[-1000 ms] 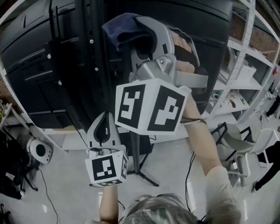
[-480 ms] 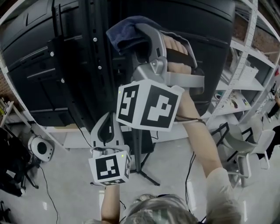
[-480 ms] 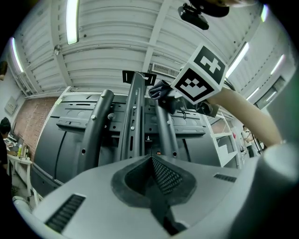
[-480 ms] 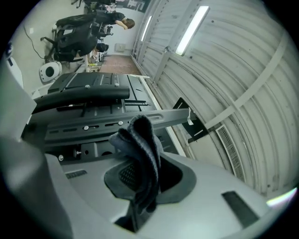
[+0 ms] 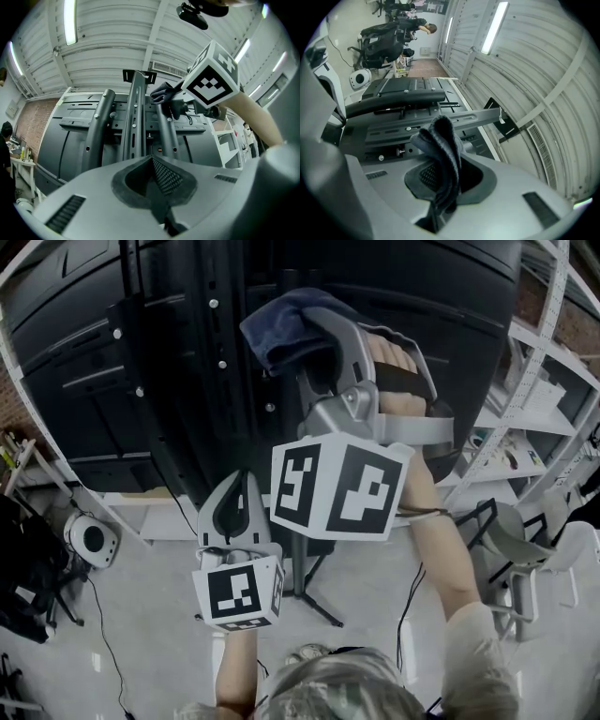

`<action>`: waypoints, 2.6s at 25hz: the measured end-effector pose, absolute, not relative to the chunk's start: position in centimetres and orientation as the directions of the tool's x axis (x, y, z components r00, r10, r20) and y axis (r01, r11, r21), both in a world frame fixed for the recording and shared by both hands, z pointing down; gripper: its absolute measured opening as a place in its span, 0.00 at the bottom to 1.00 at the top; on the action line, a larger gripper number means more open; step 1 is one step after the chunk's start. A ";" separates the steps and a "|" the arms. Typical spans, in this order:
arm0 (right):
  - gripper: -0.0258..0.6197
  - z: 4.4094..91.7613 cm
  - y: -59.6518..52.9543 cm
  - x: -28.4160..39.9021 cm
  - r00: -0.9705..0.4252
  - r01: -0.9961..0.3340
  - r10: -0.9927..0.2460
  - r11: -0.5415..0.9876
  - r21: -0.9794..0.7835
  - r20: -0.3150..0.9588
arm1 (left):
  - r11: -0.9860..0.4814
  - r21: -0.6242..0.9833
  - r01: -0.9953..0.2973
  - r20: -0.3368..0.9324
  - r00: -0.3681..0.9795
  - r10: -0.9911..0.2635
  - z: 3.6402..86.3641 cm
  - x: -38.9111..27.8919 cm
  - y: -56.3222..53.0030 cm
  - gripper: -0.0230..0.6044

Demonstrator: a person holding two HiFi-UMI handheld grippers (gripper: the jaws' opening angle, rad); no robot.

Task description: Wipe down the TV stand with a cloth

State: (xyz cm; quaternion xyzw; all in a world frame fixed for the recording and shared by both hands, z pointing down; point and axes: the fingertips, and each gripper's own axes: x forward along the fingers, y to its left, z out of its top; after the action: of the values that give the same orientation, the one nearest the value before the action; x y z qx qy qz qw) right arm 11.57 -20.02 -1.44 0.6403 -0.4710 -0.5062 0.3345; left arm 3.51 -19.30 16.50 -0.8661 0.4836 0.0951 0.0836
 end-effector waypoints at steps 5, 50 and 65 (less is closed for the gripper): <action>0.13 1.3 -20.6 11.6 0.047 -0.243 -0.954 -0.299 0.923 -0.297 | -0.515 -0.052 -0.856 -0.224 0.513 -0.829 17.4 3.1 -19.2 0.06; 0.13 25.1 -19.9 11.4 0.025 -0.350 -0.983 0.160 0.923 0.181 | -0.503 0.011 -0.864 -0.076 0.501 -0.862 27.5 0.9 -18.0 0.06; 0.13 36.1 -20.0 11.0 0.049 -0.380 -0.930 0.319 0.868 0.363 | -0.522 0.057 -0.851 0.030 0.524 -0.851 34.2 0.7 -18.2 0.06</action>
State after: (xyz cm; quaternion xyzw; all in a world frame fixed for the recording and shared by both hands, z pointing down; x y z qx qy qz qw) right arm 11.01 -19.99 36.11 0.5166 -0.6341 -0.2711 0.5075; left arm 0.66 -18.20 34.24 -0.8722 0.4880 0.0011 -0.0323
